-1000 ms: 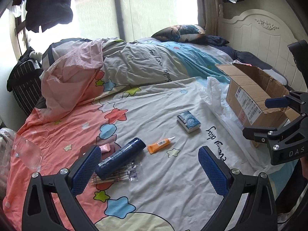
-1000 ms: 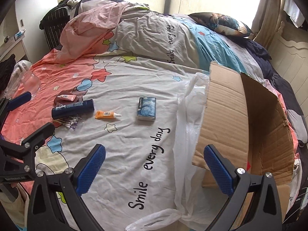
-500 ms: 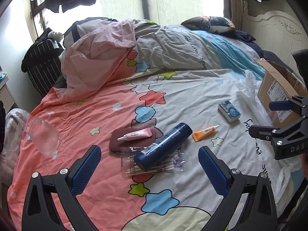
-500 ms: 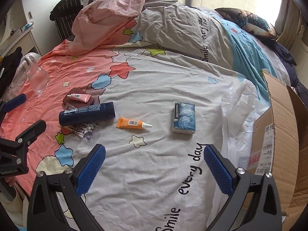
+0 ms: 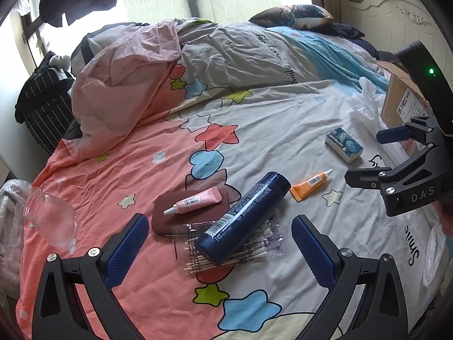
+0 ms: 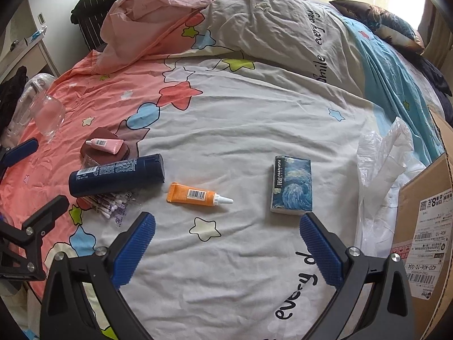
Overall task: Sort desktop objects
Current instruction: 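Move the left tool toward the dark blue bottle while the right tool approaches the orange tube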
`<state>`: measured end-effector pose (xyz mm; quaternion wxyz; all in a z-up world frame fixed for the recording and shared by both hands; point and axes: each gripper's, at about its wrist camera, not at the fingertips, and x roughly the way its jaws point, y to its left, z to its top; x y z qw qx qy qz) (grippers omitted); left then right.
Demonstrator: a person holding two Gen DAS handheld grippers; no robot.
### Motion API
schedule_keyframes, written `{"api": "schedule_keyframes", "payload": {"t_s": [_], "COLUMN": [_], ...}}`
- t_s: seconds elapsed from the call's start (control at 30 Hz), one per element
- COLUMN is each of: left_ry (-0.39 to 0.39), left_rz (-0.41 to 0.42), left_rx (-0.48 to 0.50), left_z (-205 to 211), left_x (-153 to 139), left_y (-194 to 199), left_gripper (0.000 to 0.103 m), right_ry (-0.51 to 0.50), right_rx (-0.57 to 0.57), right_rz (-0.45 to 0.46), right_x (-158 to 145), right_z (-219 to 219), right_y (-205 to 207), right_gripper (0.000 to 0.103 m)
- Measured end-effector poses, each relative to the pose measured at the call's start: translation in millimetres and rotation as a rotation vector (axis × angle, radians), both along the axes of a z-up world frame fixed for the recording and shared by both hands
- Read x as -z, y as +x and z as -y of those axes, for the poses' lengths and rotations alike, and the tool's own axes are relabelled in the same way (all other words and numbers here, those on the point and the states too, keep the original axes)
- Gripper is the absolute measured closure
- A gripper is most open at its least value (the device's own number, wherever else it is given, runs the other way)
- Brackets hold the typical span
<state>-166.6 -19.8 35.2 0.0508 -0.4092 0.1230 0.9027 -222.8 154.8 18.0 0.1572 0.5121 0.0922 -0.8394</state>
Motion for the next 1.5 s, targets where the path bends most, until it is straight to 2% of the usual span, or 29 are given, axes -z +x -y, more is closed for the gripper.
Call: {"api": "schedule_keyframes", "payload": {"t_s": [0.2,0.4,0.7,0.73,0.83,0.87,0.97,1.1,1.2,1.5], "left_ry": [-0.030,-0.035,0.051,0.048,0.017,0.010,0.019,-0.026,-0.017,-0.112], "left_rz": [0.025,0.074,0.136,0.136,0.135,0.139,0.159,0.124,0.153,0.139], "left_rx": [0.076,0.102,0.137,0.139,0.145,0.147,0.155,0.145,0.153,0.193], "left_z": [-5.3,-6.3,-4.2,-4.3,-5.2,-5.5,-4.4,-6.0,-6.4,-20.7], "left_x": [15.7,33.2,34.6,34.8,37.8,39.4,42.6,44.3,49.5,63.4], "left_y": [-8.0,-20.7,-30.7,-31.0,-33.0,-34.3,-39.9,-46.1,-52.5,-52.3], "left_gripper": [0.000,0.000,0.000,0.000,0.000,0.000,0.000,0.000,0.000,0.000], "right_ry": [0.089,0.085,0.137,0.140,0.156,0.158,0.162,0.169,0.185,0.164], "right_rx": [-0.085,-0.140,-0.210,-0.227,-0.270,-0.276,-0.296,-0.323,-0.340,-0.353], "right_rz": [-0.020,0.002,0.001,0.009,0.030,0.031,0.029,0.023,0.011,0.020], "right_x": [13.9,27.9,41.5,43.5,49.3,50.3,53.4,57.9,59.6,60.7], "right_z": [15.0,25.4,37.4,38.4,40.2,40.0,40.3,43.8,48.7,51.8], "right_y": [-4.4,-8.3,-11.1,-11.7,-14.5,-15.4,-16.8,-18.9,-20.5,-25.6], "right_gripper": [0.001,0.001,0.001,0.001,0.016,0.018,0.020,0.020,0.020,0.020]}}
